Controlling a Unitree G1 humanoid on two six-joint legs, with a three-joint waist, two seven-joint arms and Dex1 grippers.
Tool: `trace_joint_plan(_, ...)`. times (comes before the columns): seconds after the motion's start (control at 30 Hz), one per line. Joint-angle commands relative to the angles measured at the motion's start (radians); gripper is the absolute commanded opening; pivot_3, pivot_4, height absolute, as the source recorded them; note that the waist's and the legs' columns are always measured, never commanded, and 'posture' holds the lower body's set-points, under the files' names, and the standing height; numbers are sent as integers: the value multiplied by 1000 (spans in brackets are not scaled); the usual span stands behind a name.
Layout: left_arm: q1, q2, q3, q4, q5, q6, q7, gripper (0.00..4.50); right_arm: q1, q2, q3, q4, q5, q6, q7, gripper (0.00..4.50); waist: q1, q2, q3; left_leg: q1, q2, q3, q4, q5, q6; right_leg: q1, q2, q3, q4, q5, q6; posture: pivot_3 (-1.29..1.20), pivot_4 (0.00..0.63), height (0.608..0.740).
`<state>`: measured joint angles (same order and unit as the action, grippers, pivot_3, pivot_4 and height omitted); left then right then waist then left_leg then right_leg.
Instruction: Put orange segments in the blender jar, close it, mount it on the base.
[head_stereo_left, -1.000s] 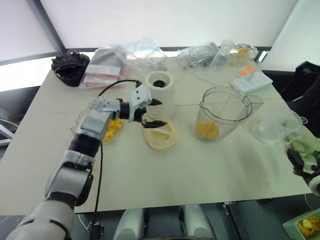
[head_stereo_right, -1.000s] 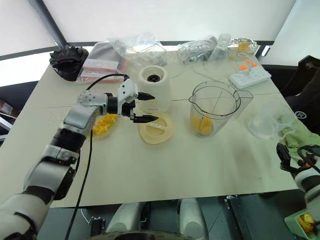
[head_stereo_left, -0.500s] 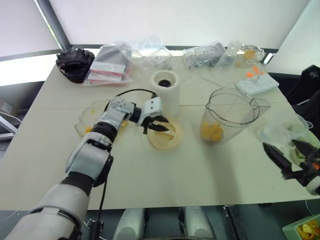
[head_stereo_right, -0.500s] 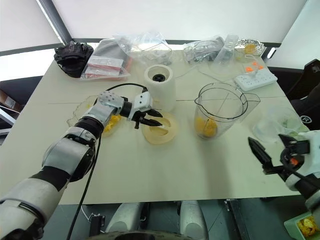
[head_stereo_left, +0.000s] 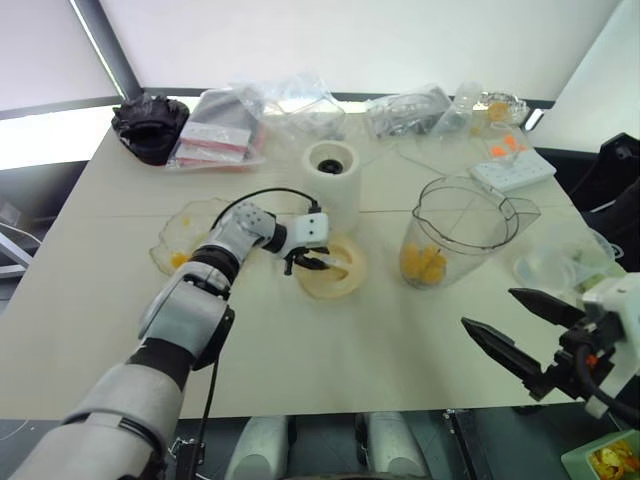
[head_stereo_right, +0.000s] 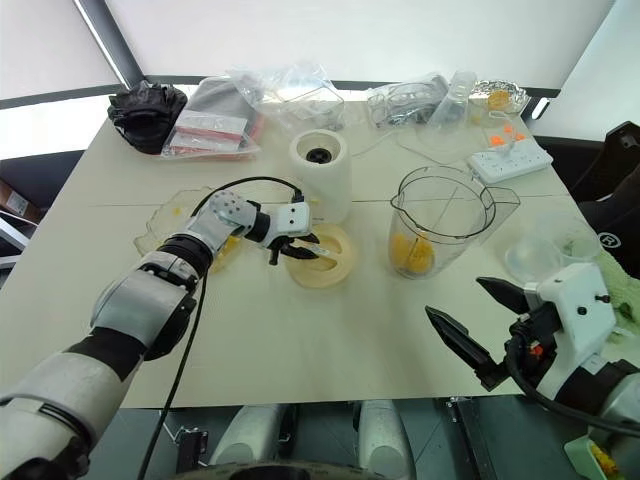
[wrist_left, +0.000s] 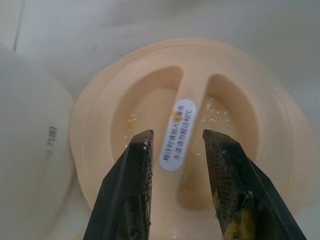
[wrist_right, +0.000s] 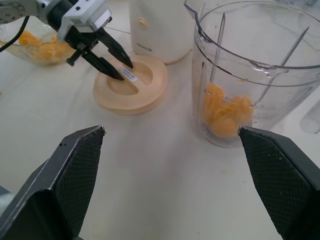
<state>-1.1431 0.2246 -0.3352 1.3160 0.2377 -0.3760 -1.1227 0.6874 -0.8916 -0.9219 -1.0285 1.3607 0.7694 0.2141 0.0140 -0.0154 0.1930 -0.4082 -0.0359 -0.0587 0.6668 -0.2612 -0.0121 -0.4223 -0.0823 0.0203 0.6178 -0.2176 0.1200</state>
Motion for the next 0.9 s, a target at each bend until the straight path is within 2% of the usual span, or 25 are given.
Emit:
trace_joint_plan(0.03,-32,-2,22,1,12,0,20,1614,15,-22,7,-19,19,-49,-24,4500,0,0,0,0,0,0,0,0,0,0,0,0,0,0,0,0,150,740)
trace_joint_plan(0.6,-31,-81,-109,35,208,-5,32,1614,0,-51,4,-15,-34,-54,-87,4500,2,-1,-2,3,0,1,0,0,0,5,0,0,-1,0,0,0,150,740)
trace_joint_plan(0.63,-32,-83,-108,36,210,-5,36,1087,0,-47,7,-14,-41,-54,-89,4500,2,-1,-2,3,0,1,0,0,0,5,0,0,-2,0,0,0,150,740)
trace_joint_plan(0.7,-37,-88,-91,36,201,3,44,365,-9,-40,24,7,-98,-46,-105,4500,3,-1,-2,3,0,0,0,0,0,6,0,0,-2,0,0,0,150,740)
trace_joint_plan(0.73,-40,-88,-77,35,188,10,40,238,-24,-34,40,27,-133,-45,-121,4500,2,-1,-2,5,0,0,0,0,0,8,0,-1,-3,0,0,0,150,740)
trace_joint_plan(0.9,-48,-68,-19,22,136,13,17,248,-118,5,161,135,-258,-47,-151,4500,1,-2,-2,6,0,0,0,0,0,10,0,-1,-5,0,-1,0,150,740)
